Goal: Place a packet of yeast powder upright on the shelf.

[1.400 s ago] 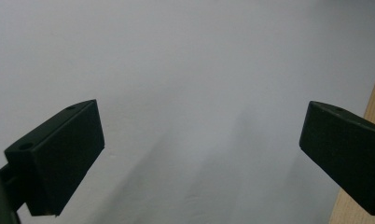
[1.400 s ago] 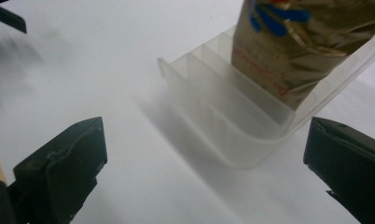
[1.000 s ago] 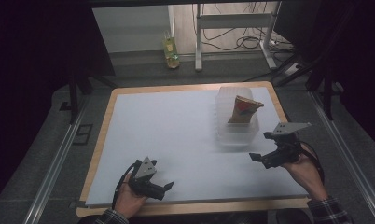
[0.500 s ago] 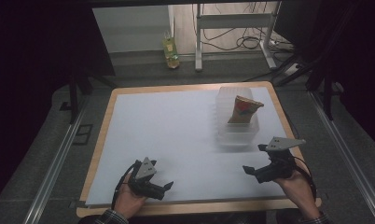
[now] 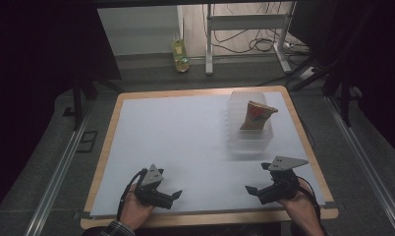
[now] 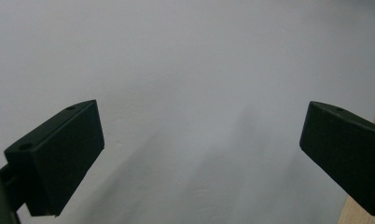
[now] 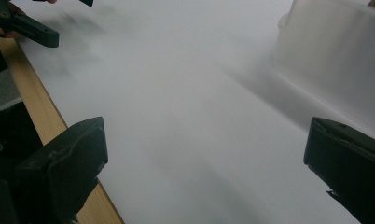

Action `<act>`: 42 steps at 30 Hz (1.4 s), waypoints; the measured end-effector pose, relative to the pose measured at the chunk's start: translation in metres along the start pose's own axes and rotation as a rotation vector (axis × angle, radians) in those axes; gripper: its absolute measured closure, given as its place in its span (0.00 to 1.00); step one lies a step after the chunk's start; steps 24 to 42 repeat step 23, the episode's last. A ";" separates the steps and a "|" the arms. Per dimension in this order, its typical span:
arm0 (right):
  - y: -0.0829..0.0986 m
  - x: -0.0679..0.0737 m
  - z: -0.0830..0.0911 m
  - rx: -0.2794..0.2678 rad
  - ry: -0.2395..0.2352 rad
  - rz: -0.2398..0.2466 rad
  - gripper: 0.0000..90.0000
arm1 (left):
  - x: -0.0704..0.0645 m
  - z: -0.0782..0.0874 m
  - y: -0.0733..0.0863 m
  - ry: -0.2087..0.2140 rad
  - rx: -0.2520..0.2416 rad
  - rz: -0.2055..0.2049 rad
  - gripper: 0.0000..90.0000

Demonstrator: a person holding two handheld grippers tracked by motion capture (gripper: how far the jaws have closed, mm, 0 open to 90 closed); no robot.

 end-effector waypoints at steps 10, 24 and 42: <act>0.016 0.011 -0.020 0.040 -0.018 0.000 0.00 | -0.001 -0.001 0.001 0.005 0.011 -0.007 0.00; 0.033 0.019 -0.038 0.122 -0.027 0.024 0.00 | -0.002 -0.003 0.002 -0.005 0.031 -0.033 0.00; 0.033 0.019 -0.038 0.122 -0.027 0.024 0.00 | -0.002 -0.003 0.002 -0.005 0.031 -0.033 0.00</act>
Point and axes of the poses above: each handheld gripper's, and its own axes: z roughly backward along the jaws, y roughly out of its underside, x roughly to its left, the point moved 7 cm from there along -z, roughly forward along the jaws
